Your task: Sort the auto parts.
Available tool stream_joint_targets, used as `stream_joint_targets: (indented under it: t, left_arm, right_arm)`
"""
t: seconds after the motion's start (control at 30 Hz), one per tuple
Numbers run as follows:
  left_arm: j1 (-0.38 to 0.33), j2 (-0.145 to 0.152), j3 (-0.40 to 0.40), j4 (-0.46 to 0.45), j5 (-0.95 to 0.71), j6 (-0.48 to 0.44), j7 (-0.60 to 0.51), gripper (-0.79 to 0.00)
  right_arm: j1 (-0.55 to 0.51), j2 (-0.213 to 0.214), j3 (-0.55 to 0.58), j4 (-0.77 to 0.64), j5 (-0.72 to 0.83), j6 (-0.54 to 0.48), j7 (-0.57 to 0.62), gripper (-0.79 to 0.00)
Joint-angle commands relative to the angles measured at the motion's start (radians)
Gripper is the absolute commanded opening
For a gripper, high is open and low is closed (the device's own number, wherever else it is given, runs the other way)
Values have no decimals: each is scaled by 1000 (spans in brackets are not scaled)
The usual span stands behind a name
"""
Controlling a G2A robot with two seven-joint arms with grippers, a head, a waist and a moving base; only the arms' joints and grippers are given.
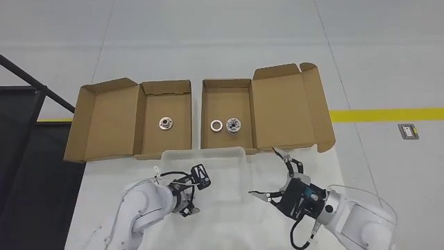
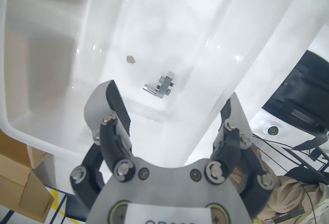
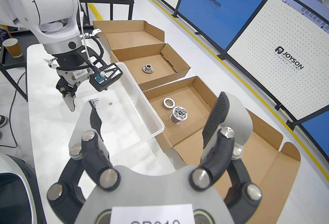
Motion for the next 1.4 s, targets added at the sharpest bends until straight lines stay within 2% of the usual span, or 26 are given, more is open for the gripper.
stream_joint_targets:
  t: [0.0,0.1,0.2,0.37,0.53,0.6,0.77,0.87,0.9,1.0,1.17,1.37]
  left_arm:
    - [-14,-1,-1,20,-77,-28,1,-95]
    - [-36,2,-5,34,-147,-66,-41,-49]
    - [-49,12,10,38,-176,-62,-46,-22]
    - [-67,39,-17,12,-295,-63,-44,-18]
    - [-61,52,-93,-30,-371,-14,-22,-132]
    - [-63,55,-103,-43,-325,23,-16,-222]
    - [-80,48,-21,-25,-178,83,-7,-215]
    - [-114,37,41,23,-118,103,-9,-289]
    - [-130,34,60,36,-88,110,-18,-292]
    - [-164,24,114,83,-61,106,-36,-274]
    - [-195,10,183,134,-28,81,-49,-311]
    - [-216,2,228,180,-14,34,-69,-342]
  right_arm:
    - [0,0,0,0,0,0,0,0]
    - [0,0,0,0,0,0,0,0]
    - [0,0,0,0,0,0,0,0]
    - [0,0,0,0,0,0,0,0]
    - [0,0,0,0,0,0,0,0]
    - [0,0,0,0,0,0,0,0]
    - [0,0,0,0,0,0,0,0]
    - [0,0,0,0,0,0,0,0]
    - [0,0,0,0,0,0,0,0]
    - [0,0,0,0,0,0,0,0]
    - [0,0,0,0,0,0,0,0]
    - [0,0,0,0,0,0,0,0]
